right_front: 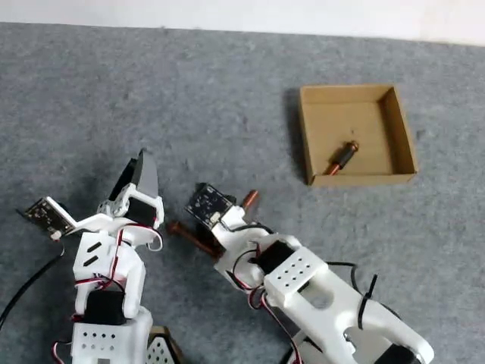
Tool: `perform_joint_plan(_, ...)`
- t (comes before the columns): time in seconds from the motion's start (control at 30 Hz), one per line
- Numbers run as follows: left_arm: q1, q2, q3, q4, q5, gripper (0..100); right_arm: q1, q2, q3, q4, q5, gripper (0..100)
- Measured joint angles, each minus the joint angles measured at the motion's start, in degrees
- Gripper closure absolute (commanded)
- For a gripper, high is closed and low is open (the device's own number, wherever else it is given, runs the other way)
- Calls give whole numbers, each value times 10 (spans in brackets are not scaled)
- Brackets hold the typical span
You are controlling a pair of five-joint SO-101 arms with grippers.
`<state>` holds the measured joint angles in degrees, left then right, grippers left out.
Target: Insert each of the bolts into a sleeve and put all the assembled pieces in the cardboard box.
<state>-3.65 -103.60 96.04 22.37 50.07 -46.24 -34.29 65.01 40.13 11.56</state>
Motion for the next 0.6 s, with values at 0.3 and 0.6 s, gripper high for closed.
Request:
perform_joint_plan(0.3, -16, 0, 0, 0, 0, 888, -1, 0, 0, -8, 0, 738)
perform_joint_plan(0.6, -16, 0, 0, 0, 0, 888, -1, 0, 18, -40, 0, 738)
